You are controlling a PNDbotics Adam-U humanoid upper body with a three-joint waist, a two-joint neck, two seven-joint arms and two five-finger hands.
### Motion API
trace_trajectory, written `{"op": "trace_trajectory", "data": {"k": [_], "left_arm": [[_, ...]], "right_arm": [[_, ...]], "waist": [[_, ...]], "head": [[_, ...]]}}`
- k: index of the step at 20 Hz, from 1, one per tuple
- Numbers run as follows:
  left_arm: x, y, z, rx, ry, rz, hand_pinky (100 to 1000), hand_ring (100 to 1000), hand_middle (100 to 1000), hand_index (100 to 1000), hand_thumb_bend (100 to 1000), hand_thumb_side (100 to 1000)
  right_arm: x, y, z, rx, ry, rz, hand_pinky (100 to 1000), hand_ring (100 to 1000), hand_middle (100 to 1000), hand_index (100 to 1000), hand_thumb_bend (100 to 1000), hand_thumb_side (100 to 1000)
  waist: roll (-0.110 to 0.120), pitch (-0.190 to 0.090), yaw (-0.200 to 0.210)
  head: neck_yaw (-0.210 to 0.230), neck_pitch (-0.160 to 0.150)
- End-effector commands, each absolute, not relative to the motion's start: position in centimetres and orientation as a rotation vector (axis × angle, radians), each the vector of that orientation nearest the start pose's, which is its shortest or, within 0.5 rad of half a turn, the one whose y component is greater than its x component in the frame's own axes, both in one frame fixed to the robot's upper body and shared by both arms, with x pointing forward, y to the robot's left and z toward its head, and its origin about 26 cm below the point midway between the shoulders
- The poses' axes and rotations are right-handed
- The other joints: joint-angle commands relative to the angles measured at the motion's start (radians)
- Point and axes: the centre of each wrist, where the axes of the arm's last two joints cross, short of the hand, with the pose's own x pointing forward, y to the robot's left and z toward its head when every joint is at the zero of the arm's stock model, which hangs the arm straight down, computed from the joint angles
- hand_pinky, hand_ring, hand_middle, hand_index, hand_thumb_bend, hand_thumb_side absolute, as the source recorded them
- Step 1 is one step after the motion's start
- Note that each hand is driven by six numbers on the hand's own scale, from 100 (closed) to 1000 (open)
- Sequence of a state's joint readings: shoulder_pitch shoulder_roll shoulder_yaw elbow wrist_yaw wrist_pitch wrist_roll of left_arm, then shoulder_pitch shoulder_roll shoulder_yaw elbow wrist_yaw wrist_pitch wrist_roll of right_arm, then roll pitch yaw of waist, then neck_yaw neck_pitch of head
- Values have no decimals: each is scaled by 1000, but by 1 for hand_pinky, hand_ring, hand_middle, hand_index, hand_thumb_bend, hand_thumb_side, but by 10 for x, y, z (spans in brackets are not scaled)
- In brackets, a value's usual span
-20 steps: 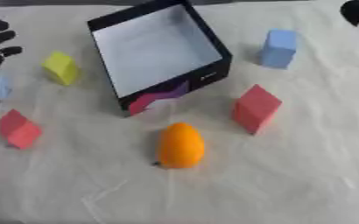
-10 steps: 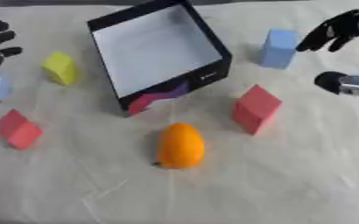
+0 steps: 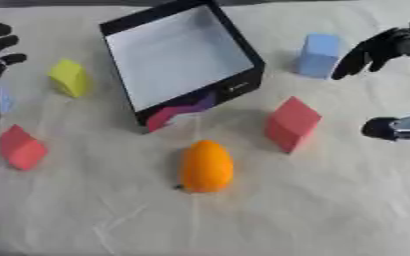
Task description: Pick up objects on the table and place them in the box.
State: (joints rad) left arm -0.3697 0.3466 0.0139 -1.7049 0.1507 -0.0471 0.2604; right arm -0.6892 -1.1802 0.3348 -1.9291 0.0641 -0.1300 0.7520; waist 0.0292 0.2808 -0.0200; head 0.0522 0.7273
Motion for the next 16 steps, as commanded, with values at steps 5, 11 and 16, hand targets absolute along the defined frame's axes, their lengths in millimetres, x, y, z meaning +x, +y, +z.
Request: {"op": "trace_trajectory", "data": {"k": [5,11,16], "left_arm": [[346,287,165,230,-2137,-15,714,788,722,734,309,772],[347,286,164,225,-2135,-16,714,789,722,734,307,773],[347,286,163,220,-2132,-19,714,790,722,734,305,774]], "right_arm": [[312,-271,340,-632,-1518,2081,823,856,832,893,582,432],[331,-258,327,-592,-1462,2129,824,861,834,843,576,411],[348,-251,317,-584,-1441,2138,823,859,831,839,565,397]], "waist": [[-6,-39,0],[-6,-42,2],[-3,-42,4]], "head": [[4,0],[5,2],[2,2]]}}
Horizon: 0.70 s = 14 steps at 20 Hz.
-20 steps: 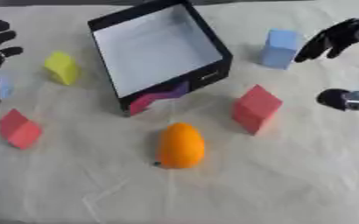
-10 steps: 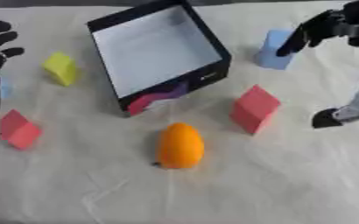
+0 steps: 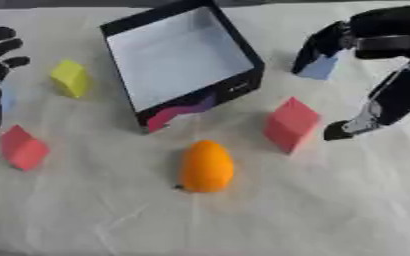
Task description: Pick up objects on the table and place them in the box.
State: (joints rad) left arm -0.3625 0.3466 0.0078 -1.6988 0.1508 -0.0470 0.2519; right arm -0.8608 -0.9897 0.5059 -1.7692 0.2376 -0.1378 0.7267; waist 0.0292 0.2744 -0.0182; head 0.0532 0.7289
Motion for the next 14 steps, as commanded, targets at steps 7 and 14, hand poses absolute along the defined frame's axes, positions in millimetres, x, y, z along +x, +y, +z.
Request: {"op": "trace_trajectory", "data": {"k": [7,14], "left_arm": [[347,284,163,212,-2133,-18,714,790,722,734,305,774],[347,284,163,210,-2132,-19,714,791,723,733,303,775]], "right_arm": [[368,-247,300,-571,-1393,2169,824,855,833,837,547,371],[380,-247,291,-559,-1354,2198,824,856,837,854,546,357]], "waist": [[-1,-34,6],[2,-34,4]], "head": [[-4,1],[-8,3]]}}
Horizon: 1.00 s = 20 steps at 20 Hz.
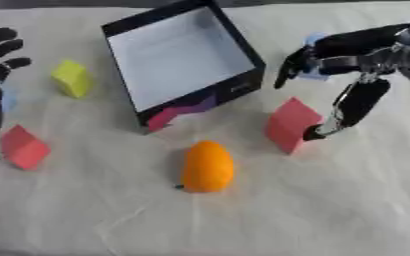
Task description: Pick up objects on the table and place them in the box.
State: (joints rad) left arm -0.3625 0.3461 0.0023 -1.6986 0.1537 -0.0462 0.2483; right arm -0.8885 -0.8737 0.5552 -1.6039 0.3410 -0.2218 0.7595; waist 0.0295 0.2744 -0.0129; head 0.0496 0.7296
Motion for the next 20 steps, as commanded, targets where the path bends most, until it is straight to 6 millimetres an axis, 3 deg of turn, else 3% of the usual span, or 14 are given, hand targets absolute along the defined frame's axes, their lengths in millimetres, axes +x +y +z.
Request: {"op": "trace_trajectory", "data": {"k": [1,20], "left_arm": [[347,284,163,210,-2132,-20,714,792,723,733,303,775],[347,283,163,201,-2134,-20,714,794,717,732,299,777]], "right_arm": [[381,-247,289,-552,-1346,2202,824,856,837,855,545,354],[404,-249,262,-445,-1249,2222,815,850,829,851,540,327]], "waist": [[2,-34,-1],[8,-31,-3]], "head": [[-4,3],[-7,6]]}}
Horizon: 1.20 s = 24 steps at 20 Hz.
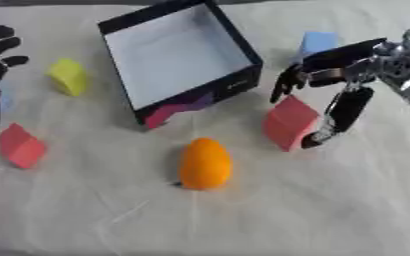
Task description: Pick up objects on the table and place them in the box.
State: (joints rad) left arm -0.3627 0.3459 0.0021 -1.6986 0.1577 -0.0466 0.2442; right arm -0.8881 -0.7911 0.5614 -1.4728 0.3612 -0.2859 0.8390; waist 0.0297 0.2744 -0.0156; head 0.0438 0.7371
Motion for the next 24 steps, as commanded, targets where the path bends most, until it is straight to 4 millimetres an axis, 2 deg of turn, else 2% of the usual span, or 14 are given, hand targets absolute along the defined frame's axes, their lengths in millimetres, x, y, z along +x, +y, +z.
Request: {"op": "trace_trajectory", "data": {"k": [1,7,11,14,17,21,22,24], "left_arm": [[347,283,164,200,-2134,-21,714,794,717,732,299,777],[348,282,164,195,-2136,-23,714,795,716,731,298,777],[348,281,164,193,-2136,-24,714,795,715,730,296,778],[348,281,164,191,-2135,-27,714,796,714,730,295,779],[348,281,164,191,-2133,-28,714,796,713,729,293,779],[348,281,163,191,-2132,-30,714,797,712,729,292,780],[348,281,163,191,-2132,-31,714,797,712,729,292,780],[348,281,164,190,-2133,-32,714,797,712,729,293,779]], "right_arm": [[406,-249,260,-441,-1245,2219,813,847,826,849,538,324],[413,-251,249,-430,-1235,2199,807,836,815,842,530,292],[416,-252,245,-436,-1245,2164,781,789,767,804,515,218],[416,-253,245,-442,-1292,2111,748,730,706,751,451,163],[415,-254,249,-444,-1372,2029,711,645,619,669,314,143],[408,-252,261,-468,-1470,1954,700,632,586,631,197,133],[405,-252,265,-475,-1495,1938,700,633,580,626,221,103],[399,-252,274,-489,-1530,1920,703,634,581,627,235,100]], "waist": [[8,-30,0],[10,-30,1],[10,-29,1],[10,-30,2],[9,-31,1],[8,-32,3],[7,-32,3],[6,-33,4]], "head": [[-1,-2],[1,-3],[2,-2],[2,-1],[3,0],[5,0],[5,-1],[6,-2]]}}
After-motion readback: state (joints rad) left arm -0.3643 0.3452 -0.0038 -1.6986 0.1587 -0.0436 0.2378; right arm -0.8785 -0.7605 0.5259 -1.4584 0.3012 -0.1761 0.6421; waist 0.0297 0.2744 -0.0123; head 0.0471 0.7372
